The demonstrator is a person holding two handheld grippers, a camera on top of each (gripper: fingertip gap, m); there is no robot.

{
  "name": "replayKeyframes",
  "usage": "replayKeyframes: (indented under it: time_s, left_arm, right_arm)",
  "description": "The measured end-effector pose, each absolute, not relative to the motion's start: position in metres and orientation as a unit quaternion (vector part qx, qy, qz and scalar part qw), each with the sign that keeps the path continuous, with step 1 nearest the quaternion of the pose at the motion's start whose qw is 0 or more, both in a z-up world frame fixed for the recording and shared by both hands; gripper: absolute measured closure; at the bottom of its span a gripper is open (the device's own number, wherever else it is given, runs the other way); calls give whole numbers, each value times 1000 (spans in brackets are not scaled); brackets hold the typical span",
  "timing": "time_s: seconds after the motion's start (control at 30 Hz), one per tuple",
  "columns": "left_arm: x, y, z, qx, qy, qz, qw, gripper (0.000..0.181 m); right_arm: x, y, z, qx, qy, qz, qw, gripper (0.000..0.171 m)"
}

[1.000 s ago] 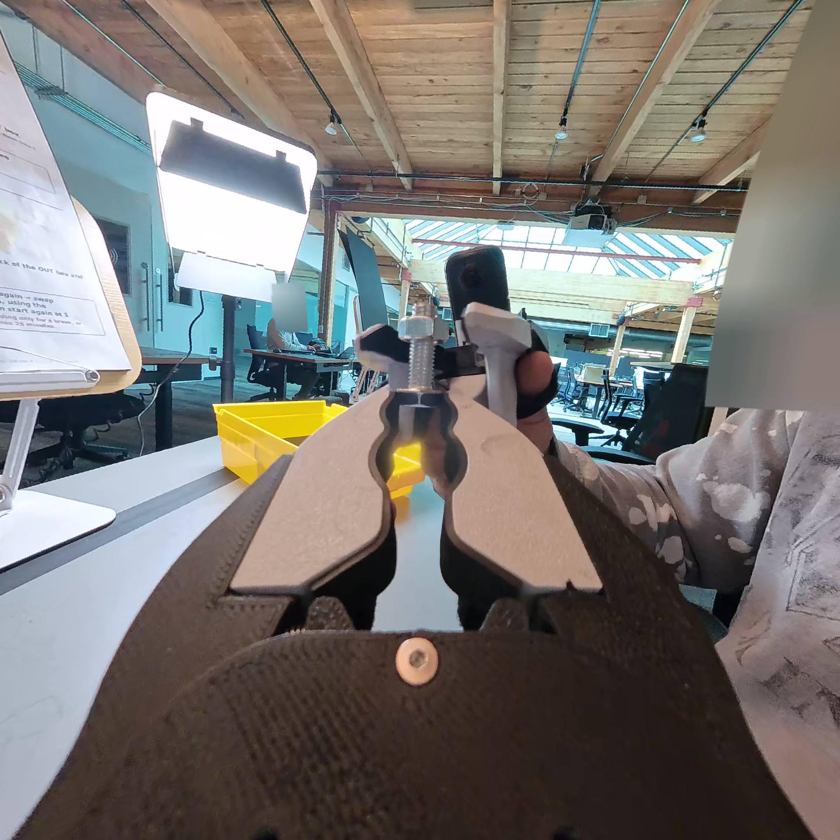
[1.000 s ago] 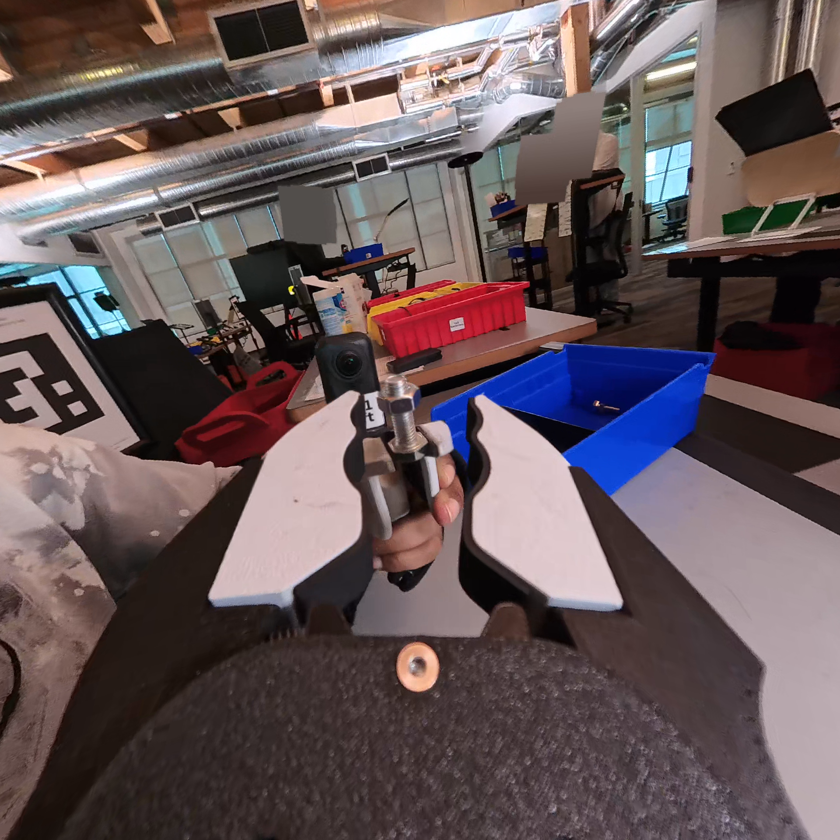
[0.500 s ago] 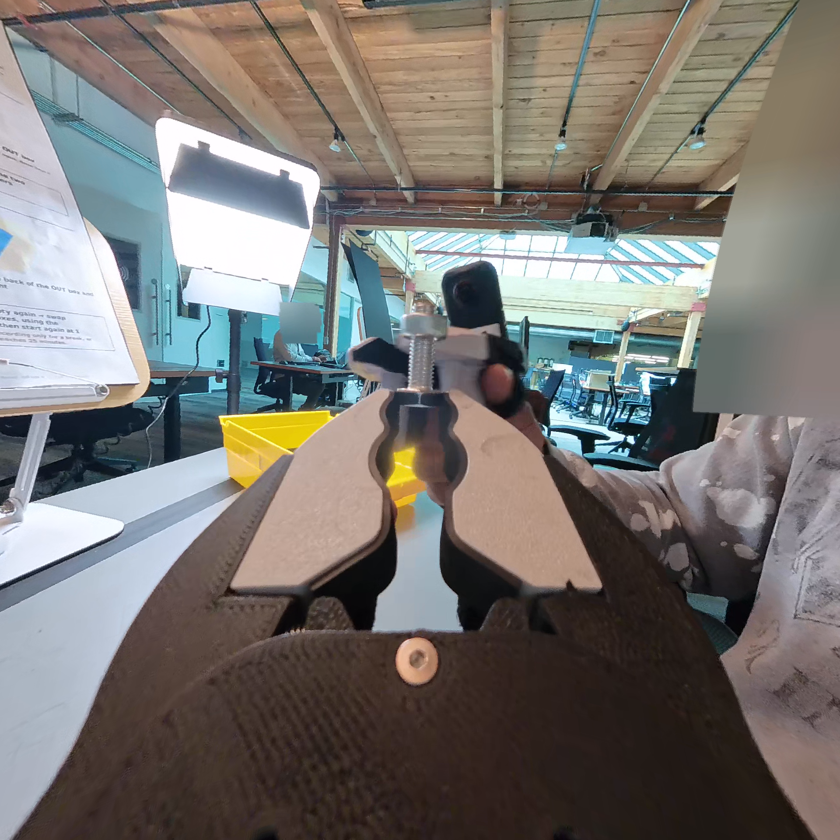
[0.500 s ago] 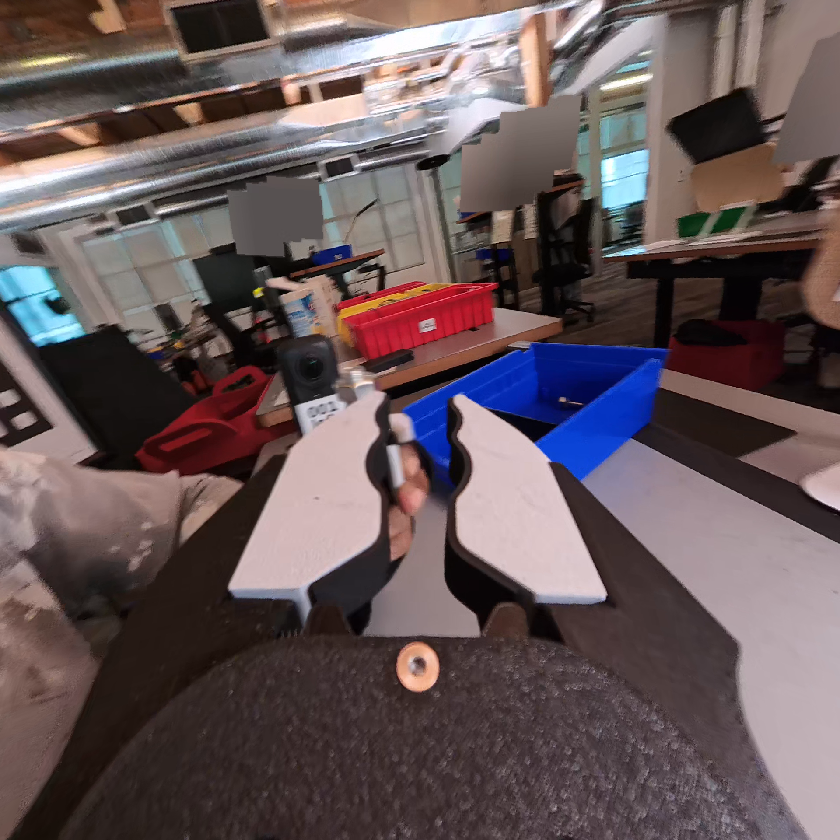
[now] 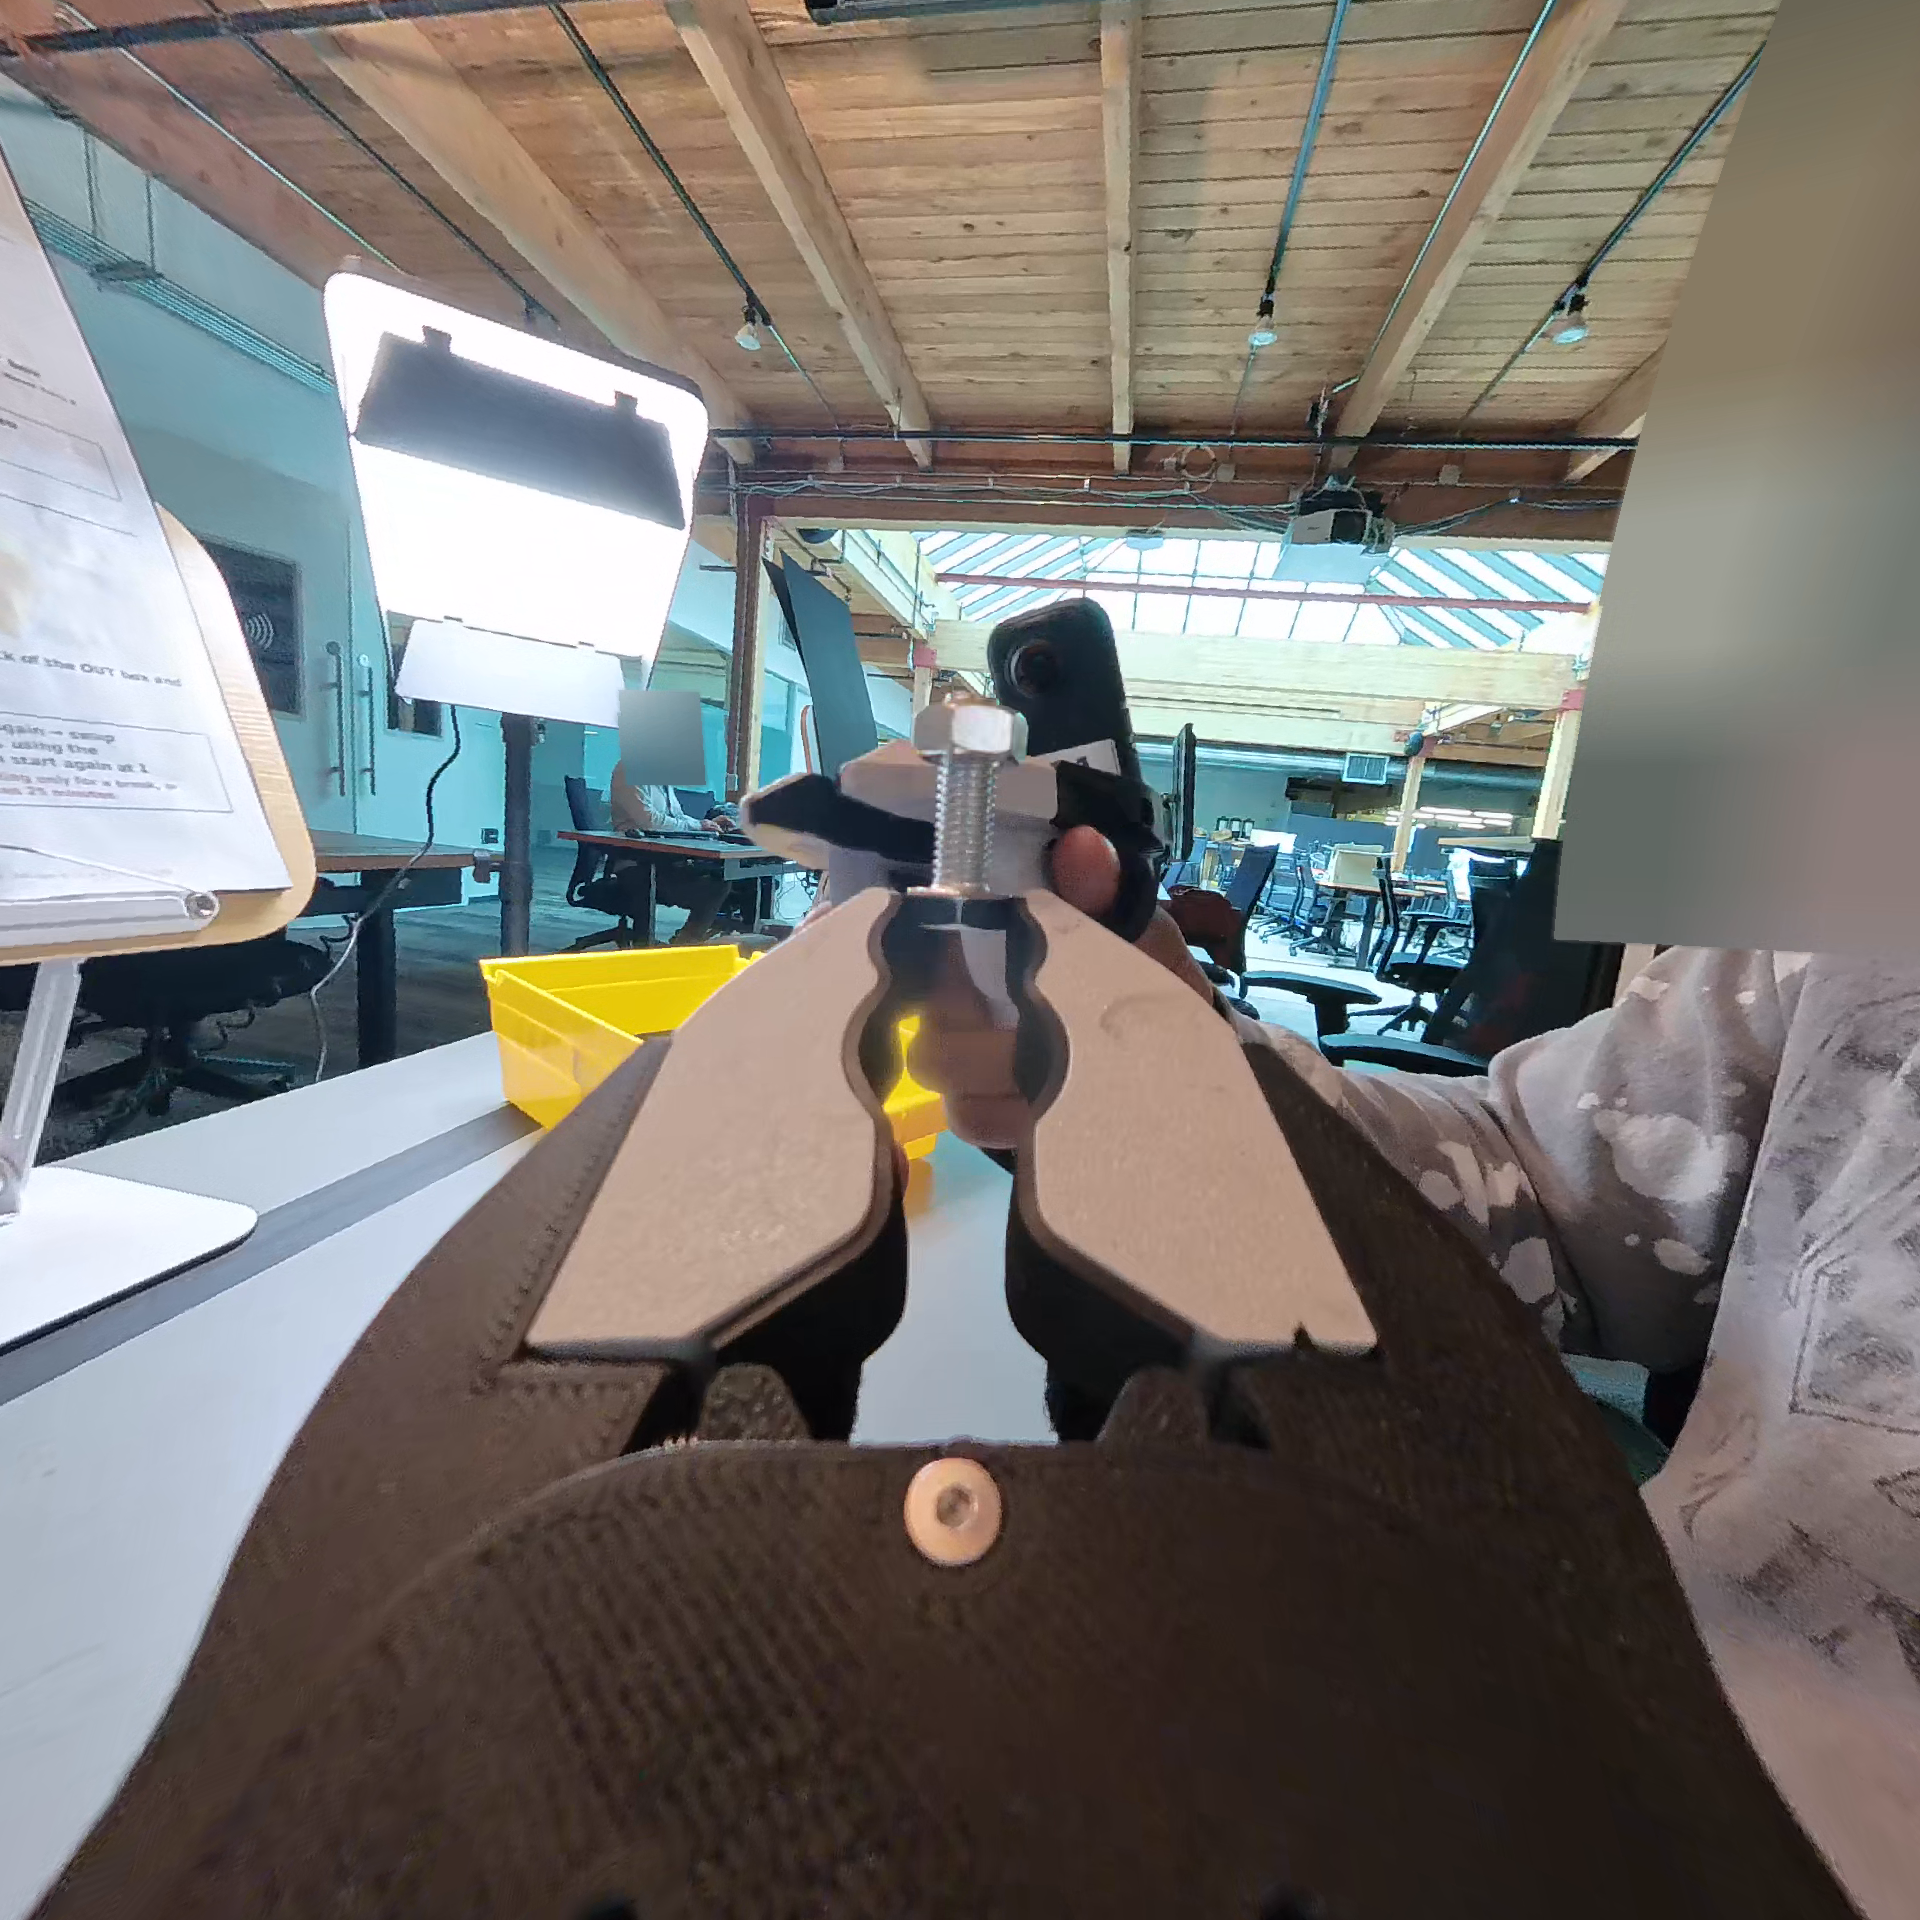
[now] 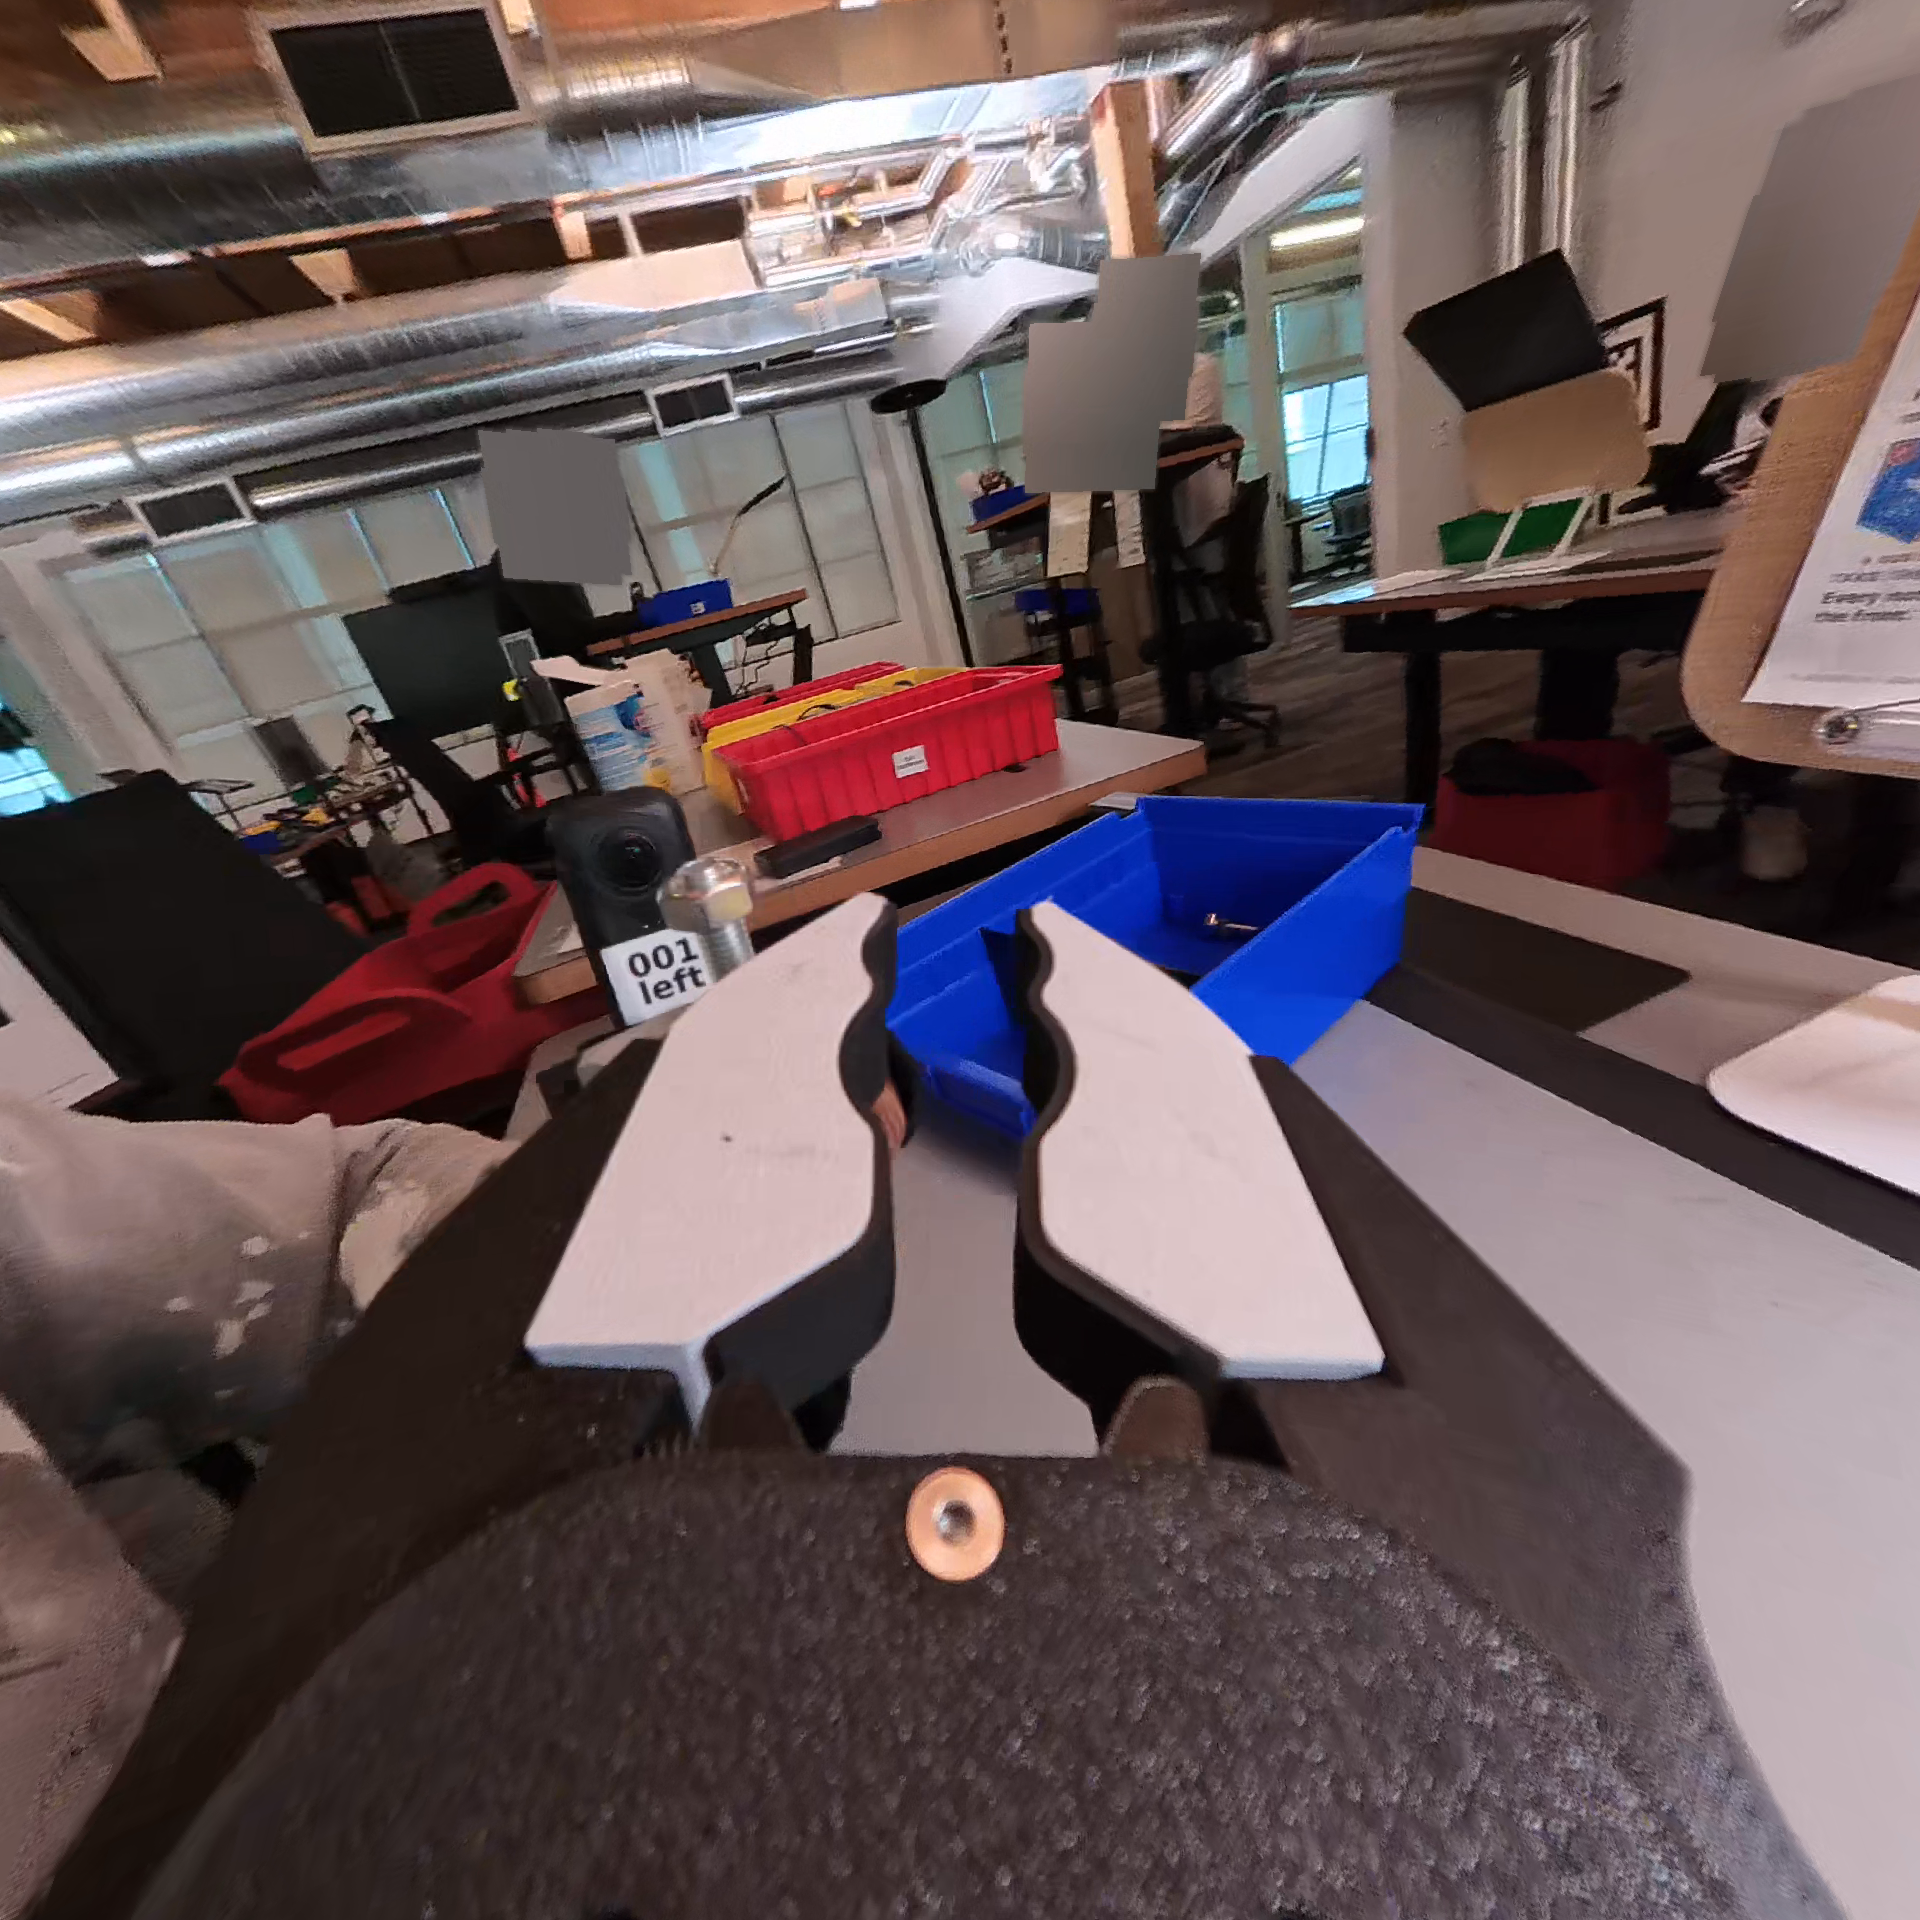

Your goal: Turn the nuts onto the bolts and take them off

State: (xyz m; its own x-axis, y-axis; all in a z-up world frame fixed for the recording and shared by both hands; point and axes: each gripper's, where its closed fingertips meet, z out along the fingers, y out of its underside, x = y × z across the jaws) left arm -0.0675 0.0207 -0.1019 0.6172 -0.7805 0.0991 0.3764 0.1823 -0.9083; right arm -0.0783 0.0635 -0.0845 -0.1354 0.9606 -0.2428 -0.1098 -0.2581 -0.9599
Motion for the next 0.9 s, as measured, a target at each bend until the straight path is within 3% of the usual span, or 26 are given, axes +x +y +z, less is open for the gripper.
replayKeyframes:
  time_s: [0.17, 0.3, 0.43, 0.67, 0.9]
  left_arm:
    - [-68, 22, -103, -509, 193, -392, 742, 164]
    - [-66, 22, -104, -512, 196, -391, 739, 163]
    - [-70, 20, -99, -504, 195, -395, 743, 163]
    - [-68, 22, -103, -511, 196, -389, 741, 163]
    - [-76, 24, -101, -510, 178, -394, 744, 163]
  right_arm:
    - [-79, 38, -77, -458, -454, 647, 407, 129]
    - [-84, 33, -82, -458, -468, 641, 401, 123]
    - [-79, 58, -81, -486, -433, 620, 438, 147]
    - [-81, 29, -76, -449, -469, 642, 408, 125]
    - [-80, 43, -77, -468, -457, 624, 428, 134]
